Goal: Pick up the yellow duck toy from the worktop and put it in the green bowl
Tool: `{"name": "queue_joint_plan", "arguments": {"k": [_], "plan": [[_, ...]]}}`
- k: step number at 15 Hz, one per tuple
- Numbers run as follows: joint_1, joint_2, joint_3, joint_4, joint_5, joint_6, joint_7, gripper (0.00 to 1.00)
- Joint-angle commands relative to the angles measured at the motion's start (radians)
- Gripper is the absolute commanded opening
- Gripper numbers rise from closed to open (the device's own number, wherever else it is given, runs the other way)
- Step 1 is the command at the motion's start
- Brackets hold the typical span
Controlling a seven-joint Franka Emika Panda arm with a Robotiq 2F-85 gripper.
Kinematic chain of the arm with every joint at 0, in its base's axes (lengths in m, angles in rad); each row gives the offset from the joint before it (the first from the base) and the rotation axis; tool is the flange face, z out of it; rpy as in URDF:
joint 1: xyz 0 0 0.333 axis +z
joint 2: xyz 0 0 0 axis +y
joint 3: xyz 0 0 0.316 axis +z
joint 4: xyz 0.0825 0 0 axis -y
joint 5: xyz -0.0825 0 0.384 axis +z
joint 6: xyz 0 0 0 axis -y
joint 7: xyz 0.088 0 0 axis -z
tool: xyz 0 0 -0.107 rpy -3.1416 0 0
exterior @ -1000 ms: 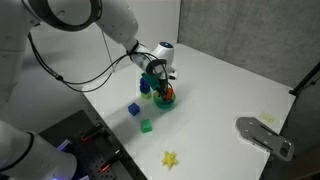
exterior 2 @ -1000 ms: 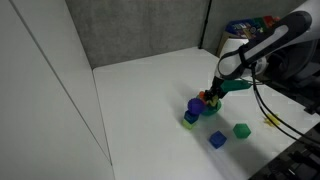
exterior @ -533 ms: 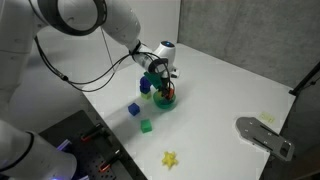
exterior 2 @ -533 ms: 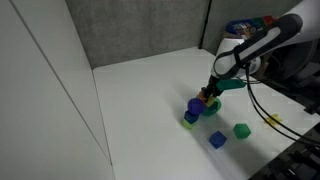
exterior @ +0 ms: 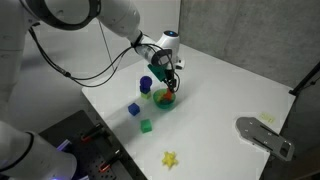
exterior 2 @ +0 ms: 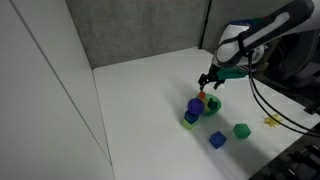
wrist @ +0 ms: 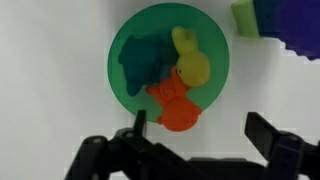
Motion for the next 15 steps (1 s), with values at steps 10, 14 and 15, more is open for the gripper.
{"name": "queue_joint_plan", "arguments": {"k": [10, 14, 15], "plan": [[-0.013, -0.376, -0.057, -0.183, -0.052, -0.168, 0.026, 1.0], [-0.024, -0.523, -0.089, -0.287, -0.124, -0.222, 0.028, 1.0], [-0.027, -0.56, -0.095, -0.307, -0.146, -0.245, 0.034, 1.0]]}}
